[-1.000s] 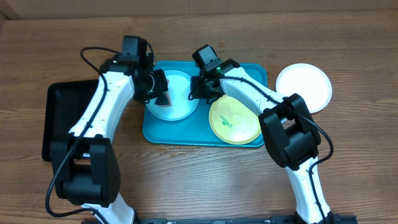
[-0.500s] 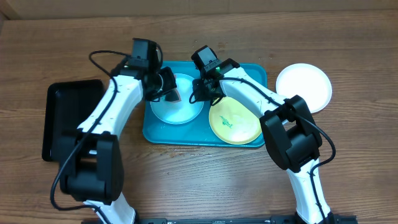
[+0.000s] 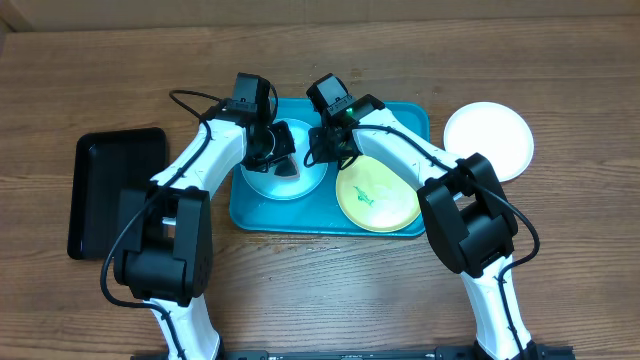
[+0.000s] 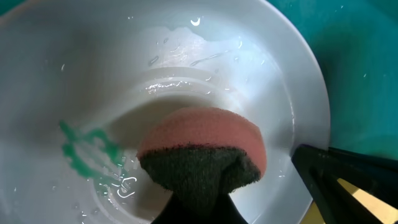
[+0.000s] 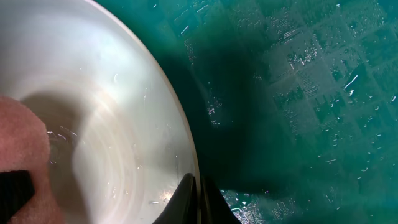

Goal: Clean dirty plates on tray and stack at the side
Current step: 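Scrub the light-blue plate with the left-held sponge while right gripper holds it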

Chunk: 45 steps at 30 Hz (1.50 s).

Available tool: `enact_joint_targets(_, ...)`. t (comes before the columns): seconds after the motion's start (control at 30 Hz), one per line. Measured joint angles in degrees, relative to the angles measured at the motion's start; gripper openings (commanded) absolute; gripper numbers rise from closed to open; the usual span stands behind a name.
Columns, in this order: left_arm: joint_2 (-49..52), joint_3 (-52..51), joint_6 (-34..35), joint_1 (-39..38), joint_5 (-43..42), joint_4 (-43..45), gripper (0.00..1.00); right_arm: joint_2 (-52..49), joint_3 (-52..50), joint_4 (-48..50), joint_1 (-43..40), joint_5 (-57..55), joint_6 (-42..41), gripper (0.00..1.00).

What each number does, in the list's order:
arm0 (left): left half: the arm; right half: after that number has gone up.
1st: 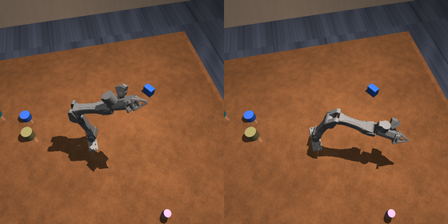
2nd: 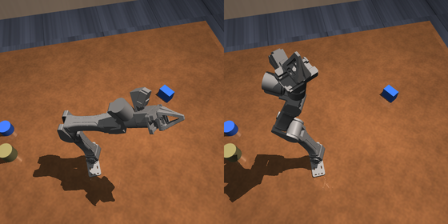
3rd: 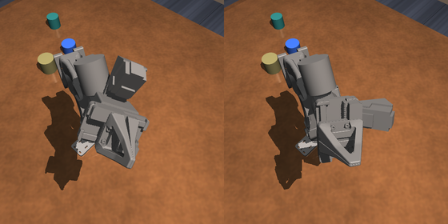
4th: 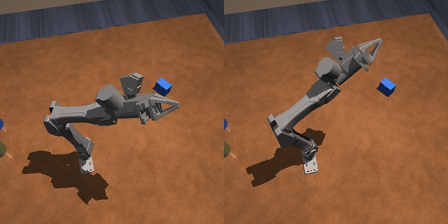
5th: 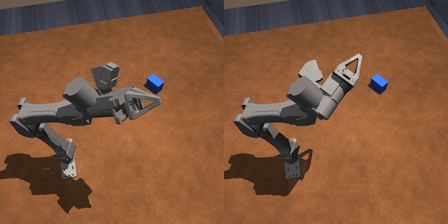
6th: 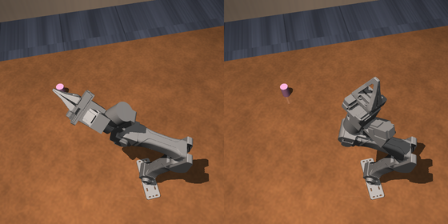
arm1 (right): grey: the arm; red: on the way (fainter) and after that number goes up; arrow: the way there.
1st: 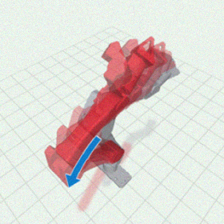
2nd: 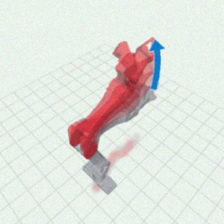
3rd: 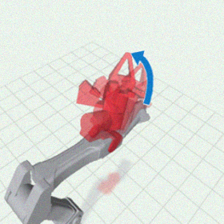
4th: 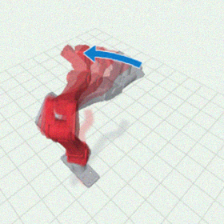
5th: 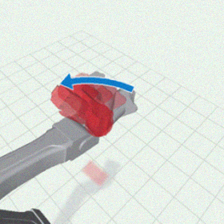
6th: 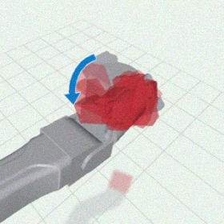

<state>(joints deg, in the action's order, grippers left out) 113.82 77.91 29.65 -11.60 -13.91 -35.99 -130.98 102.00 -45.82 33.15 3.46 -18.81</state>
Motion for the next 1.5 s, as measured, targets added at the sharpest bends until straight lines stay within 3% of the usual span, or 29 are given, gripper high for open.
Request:
enact_joint_targets(0.4,0.0,0.0,-1.3,0.0,6.5,-1.3,0.04,0.0,0.0,0.5,0.1,-0.3,0.2,0.04)
enact_joint_targets(0.97,0.0,0.0,-1.3,-2.4,7.1,-1.2,0.04,0.0,0.0,0.9,0.3,-0.9,0.6,0.04)
enact_joint_targets(1.33,0.3,0.0,-1.3,-3.0,8.7,4.0,0.05,0.0,0.0,0.9,0.3,-0.9,0.6,0.04)
enact_joint_targets(1.37,0.5,0.0,-1.3,-3.0,8.7,4.1,0.06,0.0,0.0,0.9,0.3,-0.9,0.6,0.04)
enact_joint_targets(1.47,2.1,0.0,-1.4,-3.0,8.9,4.5,0.31,0.0,0.0,0.9,0.3,-0.9,0.6,0.04)
enact_joint_targets(1.5,2.8,0.0,-1.6,-3.0,9.0,4.6,0.34,0.0,0.0,0.9,0.3,-0.9,0.6,0.04)
